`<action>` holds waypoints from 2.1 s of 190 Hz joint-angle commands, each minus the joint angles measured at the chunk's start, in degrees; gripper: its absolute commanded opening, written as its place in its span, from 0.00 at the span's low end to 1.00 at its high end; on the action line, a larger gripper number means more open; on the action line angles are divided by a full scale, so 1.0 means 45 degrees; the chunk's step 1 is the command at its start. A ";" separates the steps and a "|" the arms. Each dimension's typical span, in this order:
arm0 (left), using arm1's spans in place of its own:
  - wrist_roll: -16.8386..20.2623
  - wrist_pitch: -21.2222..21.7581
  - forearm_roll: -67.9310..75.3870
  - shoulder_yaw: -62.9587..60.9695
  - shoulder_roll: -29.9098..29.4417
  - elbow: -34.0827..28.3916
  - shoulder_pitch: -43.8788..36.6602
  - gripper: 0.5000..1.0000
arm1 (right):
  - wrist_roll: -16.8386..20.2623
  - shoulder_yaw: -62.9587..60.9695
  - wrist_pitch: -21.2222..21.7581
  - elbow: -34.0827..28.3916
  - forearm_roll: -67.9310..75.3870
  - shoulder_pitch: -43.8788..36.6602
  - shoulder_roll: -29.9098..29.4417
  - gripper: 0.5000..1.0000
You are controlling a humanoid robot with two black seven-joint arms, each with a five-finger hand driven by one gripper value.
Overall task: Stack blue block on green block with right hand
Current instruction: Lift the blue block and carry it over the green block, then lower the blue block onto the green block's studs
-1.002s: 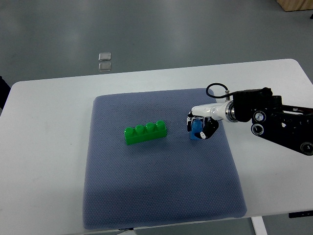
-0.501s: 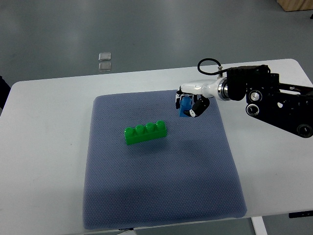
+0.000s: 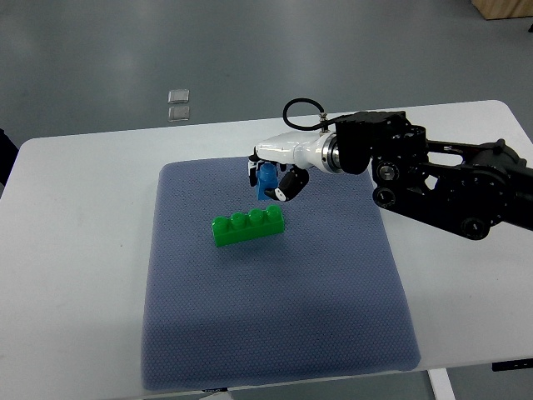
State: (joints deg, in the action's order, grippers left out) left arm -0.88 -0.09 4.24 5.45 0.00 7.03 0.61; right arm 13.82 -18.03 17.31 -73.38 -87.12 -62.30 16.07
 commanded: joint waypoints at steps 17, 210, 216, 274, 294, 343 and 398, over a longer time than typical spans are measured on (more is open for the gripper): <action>0.0000 0.0000 -0.0005 0.0000 0.0000 0.0000 0.0000 1.00 | -0.0121 0.0160 -0.0214 0.0212 -0.0346 0.0114 -0.0271 0.12; 0.0000 0.0000 0.0014 0.0000 0.0000 0.0000 0.0000 1.00 | -0.0375 0.0355 -0.0526 0.0661 -0.0913 0.0680 -0.0857 0.12; 0.0000 0.0000 -0.0005 0.0000 0.0000 0.0000 0.0000 1.00 | -0.0375 0.0336 -0.0526 0.0661 -0.0913 0.0700 -0.0857 0.12; 0.0000 0.0000 -0.0005 0.0000 0.0000 0.0000 0.0000 1.00 | -0.0395 0.0374 -0.0604 0.0681 -0.1030 0.0836 -0.0974 0.12; 0.0000 0.0000 -0.0005 0.0000 0.0000 0.0000 0.0000 1.00 | -0.0414 0.0375 -0.0663 0.0759 -0.1147 0.0895 -0.0974 0.12; 0.0000 0.0000 -0.0005 0.0000 0.0000 0.0000 0.0000 1.00 | -0.0492 0.0511 -0.0780 0.0915 -0.1225 0.0914 -0.0994 0.12; 0.0000 0.0000 -0.0005 0.0000 0.0000 0.0000 0.0000 1.00 | -0.0512 0.0531 -0.0839 0.0935 -0.1401 0.1032 -0.1267 0.12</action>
State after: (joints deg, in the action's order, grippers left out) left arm -0.88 -0.09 4.23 5.45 0.00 7.03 0.62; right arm 11.52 -15.65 13.62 -69.25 -93.12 -57.84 11.03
